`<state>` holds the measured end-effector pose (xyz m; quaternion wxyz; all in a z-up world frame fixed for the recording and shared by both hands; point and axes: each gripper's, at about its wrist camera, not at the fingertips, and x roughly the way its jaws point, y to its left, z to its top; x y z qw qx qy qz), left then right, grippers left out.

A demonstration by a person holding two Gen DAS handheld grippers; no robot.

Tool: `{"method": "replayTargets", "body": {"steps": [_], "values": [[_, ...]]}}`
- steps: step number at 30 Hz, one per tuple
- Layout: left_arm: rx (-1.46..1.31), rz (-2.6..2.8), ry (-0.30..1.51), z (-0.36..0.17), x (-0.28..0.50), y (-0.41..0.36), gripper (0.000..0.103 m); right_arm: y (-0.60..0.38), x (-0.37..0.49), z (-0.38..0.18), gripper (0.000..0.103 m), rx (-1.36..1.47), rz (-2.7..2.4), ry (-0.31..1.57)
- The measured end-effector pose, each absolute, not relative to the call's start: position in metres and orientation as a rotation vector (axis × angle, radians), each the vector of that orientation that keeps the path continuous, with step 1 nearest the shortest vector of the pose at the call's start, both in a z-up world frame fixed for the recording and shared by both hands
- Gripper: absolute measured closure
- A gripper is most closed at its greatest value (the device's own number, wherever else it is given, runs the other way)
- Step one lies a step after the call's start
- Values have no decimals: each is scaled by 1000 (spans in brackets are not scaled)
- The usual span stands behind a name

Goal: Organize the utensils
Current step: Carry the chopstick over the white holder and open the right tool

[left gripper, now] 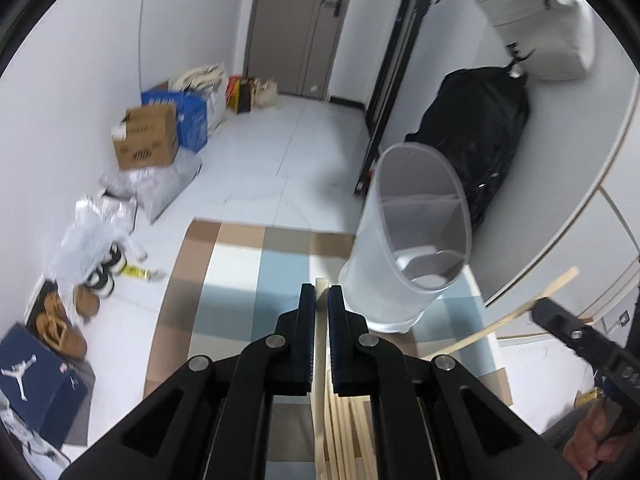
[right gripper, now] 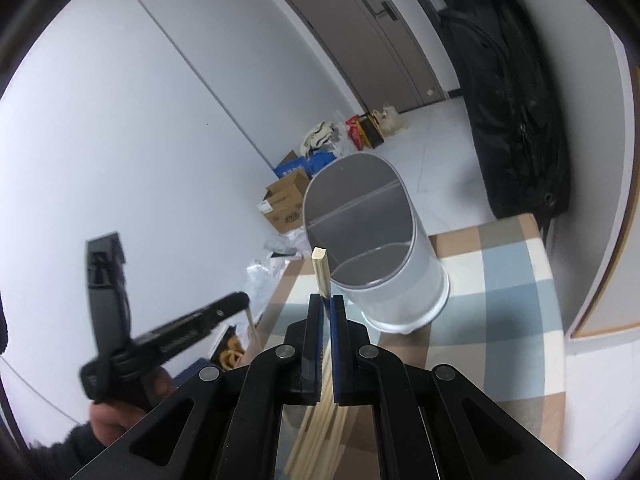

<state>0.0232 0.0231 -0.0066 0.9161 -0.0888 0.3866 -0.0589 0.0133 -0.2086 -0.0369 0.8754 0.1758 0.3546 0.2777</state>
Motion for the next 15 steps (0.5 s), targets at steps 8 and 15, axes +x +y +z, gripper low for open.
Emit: {"method": "replayTargets", "body": {"steps": [8, 15], "values": [[-144, -161, 717, 28, 26, 26, 101, -209, 12, -13, 101, 334, 571, 691], [-137, -196, 631, 75, 35, 23, 101, -212, 27, 29, 101, 288, 573, 623]]}}
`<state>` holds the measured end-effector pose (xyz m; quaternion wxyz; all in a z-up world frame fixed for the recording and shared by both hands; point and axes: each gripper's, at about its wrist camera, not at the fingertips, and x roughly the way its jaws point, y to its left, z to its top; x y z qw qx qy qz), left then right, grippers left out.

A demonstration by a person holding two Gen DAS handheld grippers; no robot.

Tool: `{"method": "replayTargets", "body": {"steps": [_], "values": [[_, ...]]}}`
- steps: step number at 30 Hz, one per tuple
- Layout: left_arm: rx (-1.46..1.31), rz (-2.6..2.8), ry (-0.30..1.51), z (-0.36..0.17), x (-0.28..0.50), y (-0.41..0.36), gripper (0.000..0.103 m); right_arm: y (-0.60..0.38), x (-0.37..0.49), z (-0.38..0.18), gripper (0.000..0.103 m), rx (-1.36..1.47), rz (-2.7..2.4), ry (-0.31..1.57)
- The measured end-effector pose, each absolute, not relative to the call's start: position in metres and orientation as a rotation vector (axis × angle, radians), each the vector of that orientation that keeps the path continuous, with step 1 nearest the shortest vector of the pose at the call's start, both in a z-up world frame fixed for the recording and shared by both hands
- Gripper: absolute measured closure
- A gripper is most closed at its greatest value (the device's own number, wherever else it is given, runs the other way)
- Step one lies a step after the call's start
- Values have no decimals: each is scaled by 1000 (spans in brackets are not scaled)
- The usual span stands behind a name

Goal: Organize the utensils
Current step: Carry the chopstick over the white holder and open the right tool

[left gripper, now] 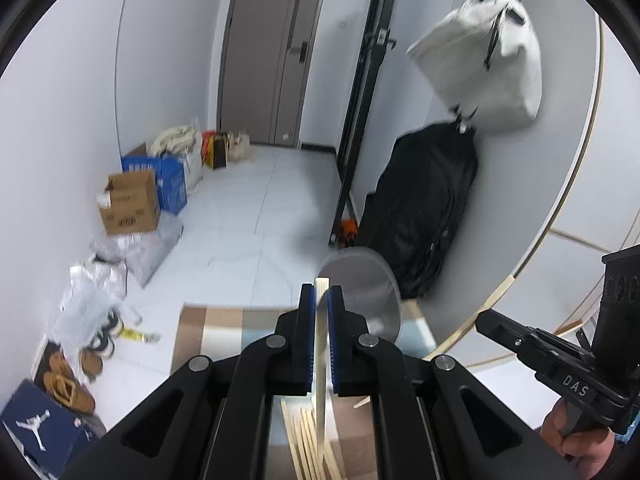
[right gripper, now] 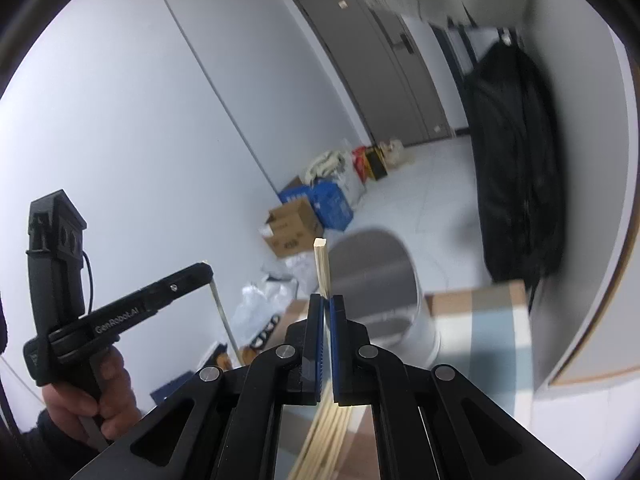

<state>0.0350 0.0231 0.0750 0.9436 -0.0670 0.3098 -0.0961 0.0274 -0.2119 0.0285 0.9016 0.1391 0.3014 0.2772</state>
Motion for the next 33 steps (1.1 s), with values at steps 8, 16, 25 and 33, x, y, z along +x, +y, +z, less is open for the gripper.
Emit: {"method": "replayTargets", "body": {"steps": [8, 16, 25, 33], "values": [[-146, -215, 508, 115, 72, 15, 101, -213, 66, 80, 101, 269, 566, 561], [-139, -214, 430, 112, 113, 13, 101, -204, 107, 102, 101, 217, 538, 546], [-159, -253, 420, 80, 140, 11, 101, -195, 137, 88, 101, 168, 504, 538], [-134, -262, 413, 66, 147, 4, 101, -184, 152, 58, 101, 150, 514, 573]]}}
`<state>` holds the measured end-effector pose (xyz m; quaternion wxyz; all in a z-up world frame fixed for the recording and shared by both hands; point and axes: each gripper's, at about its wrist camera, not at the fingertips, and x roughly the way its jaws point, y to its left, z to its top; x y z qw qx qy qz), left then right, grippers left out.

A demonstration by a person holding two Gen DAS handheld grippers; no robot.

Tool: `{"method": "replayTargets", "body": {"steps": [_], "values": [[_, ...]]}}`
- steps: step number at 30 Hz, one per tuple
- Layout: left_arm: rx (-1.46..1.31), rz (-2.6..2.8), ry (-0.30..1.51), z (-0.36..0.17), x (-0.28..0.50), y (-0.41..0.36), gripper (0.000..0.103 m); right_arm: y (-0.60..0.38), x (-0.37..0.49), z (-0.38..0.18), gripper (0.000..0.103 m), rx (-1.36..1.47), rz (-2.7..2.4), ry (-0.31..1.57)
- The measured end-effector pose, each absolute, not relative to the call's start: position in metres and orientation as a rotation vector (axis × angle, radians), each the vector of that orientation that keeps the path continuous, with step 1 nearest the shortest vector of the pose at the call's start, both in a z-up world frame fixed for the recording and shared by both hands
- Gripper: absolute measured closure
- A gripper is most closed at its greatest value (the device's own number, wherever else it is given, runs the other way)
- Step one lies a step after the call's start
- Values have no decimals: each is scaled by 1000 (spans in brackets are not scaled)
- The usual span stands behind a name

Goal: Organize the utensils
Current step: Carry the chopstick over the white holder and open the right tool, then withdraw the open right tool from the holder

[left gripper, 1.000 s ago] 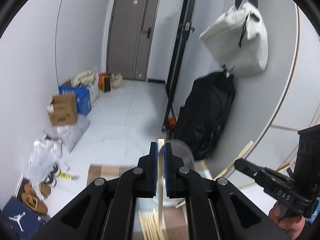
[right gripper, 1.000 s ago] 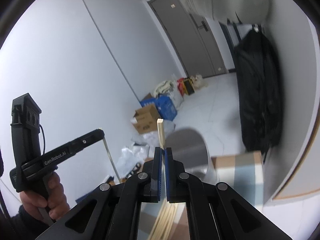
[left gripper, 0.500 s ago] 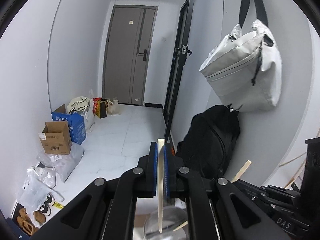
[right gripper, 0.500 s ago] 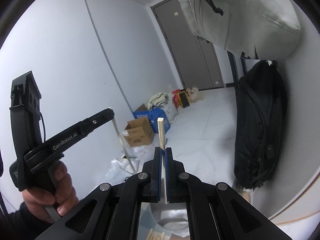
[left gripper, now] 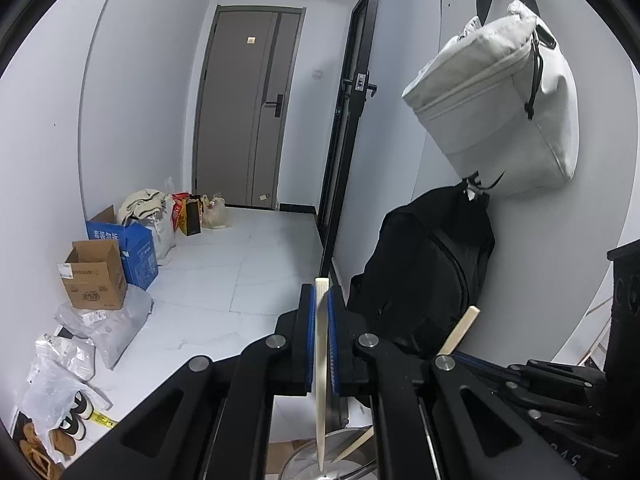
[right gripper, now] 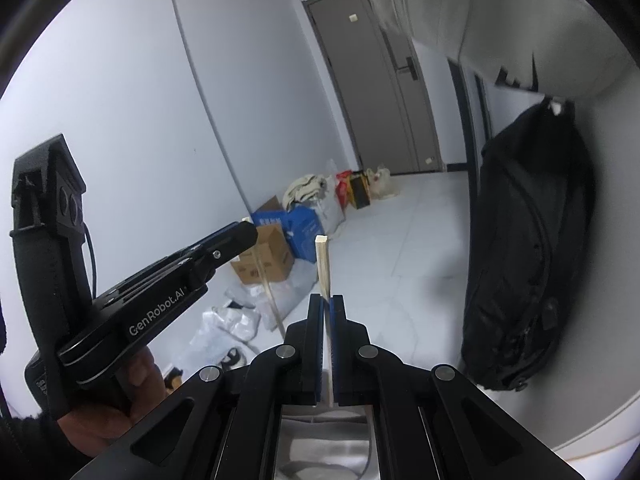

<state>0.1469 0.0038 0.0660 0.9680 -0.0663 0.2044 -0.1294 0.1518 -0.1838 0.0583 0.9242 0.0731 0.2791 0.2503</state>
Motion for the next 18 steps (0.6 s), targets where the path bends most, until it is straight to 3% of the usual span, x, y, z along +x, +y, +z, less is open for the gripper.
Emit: {"method": "replayTargets", "body": {"steps": [11, 13, 15, 16, 18], "values": [[-175, -407, 500, 53, 153, 9, 99, -182, 158, 28, 100, 191, 556, 632], [-196, -417, 530, 54, 156, 12, 80, -188, 157, 27, 98, 226, 567, 638], [-220, -423, 530, 58, 154, 17, 65, -194, 155, 28, 86, 253, 561, 639], [-216, -422, 531, 61, 153, 16, 62, -198, 153, 29, 79, 271, 561, 636], [-192, -412, 536, 66, 149, 14, 62, -204, 151, 30, 75, 293, 550, 635]]}}
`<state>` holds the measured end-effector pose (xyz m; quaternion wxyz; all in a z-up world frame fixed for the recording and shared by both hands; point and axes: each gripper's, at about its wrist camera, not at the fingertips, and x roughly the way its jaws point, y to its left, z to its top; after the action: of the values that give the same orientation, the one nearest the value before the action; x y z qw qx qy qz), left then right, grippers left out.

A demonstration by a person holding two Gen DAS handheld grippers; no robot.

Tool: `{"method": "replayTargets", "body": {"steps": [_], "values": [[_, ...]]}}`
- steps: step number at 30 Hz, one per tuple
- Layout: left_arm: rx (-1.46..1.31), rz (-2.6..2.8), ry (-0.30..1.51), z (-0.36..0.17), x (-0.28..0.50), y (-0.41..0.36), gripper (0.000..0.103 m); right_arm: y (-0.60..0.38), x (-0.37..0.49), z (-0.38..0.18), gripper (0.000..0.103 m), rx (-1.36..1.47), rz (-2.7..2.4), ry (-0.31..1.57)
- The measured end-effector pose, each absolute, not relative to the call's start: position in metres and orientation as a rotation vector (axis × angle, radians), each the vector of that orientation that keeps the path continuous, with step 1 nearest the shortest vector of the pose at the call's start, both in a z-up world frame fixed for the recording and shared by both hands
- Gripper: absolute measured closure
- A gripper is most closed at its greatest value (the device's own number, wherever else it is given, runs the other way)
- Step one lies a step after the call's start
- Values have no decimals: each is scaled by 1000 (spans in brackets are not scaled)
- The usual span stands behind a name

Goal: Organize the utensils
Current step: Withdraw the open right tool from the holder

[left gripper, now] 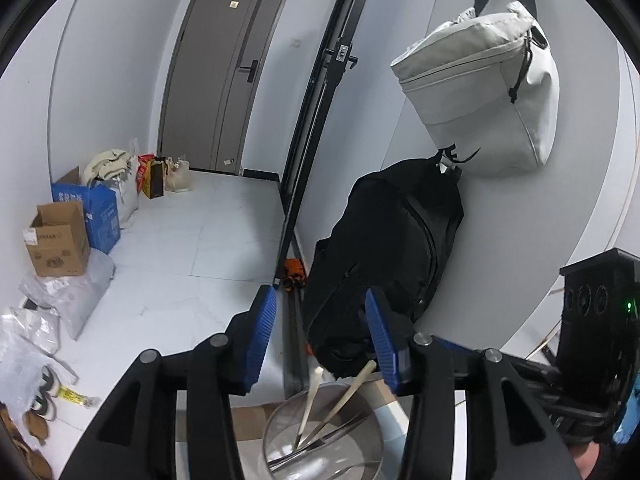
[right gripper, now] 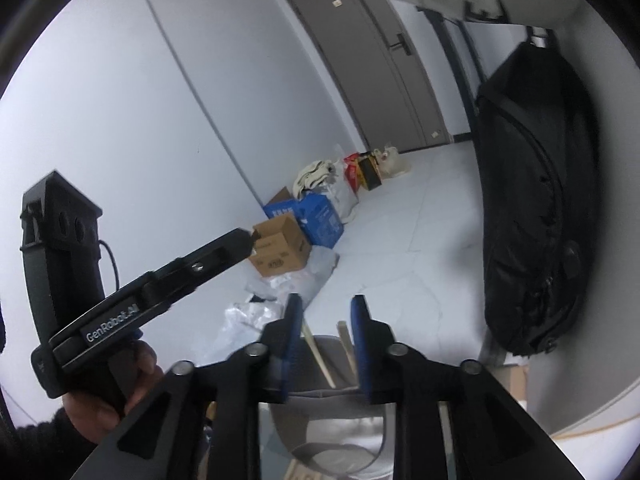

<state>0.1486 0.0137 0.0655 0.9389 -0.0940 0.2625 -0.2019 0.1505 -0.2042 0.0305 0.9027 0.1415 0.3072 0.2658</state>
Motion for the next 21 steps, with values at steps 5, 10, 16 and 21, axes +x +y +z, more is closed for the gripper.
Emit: {"method": "replayTargets", "body": {"steps": [5, 10, 16, 21], "values": [[-171, -366, 545, 70, 135, 16, 58, -223, 141, 33, 54, 356, 512, 634], [-184, -289, 538, 74, 114, 24, 48, -233, 124, 36, 42, 386, 497, 626], [-162, -194, 550, 78, 86, 24, 36, -233, 94, 39, 31, 377, 502, 627], [-145, -160, 556, 81, 68, 21, 35, -226, 65, 40, 27, 362, 514, 622]]}}
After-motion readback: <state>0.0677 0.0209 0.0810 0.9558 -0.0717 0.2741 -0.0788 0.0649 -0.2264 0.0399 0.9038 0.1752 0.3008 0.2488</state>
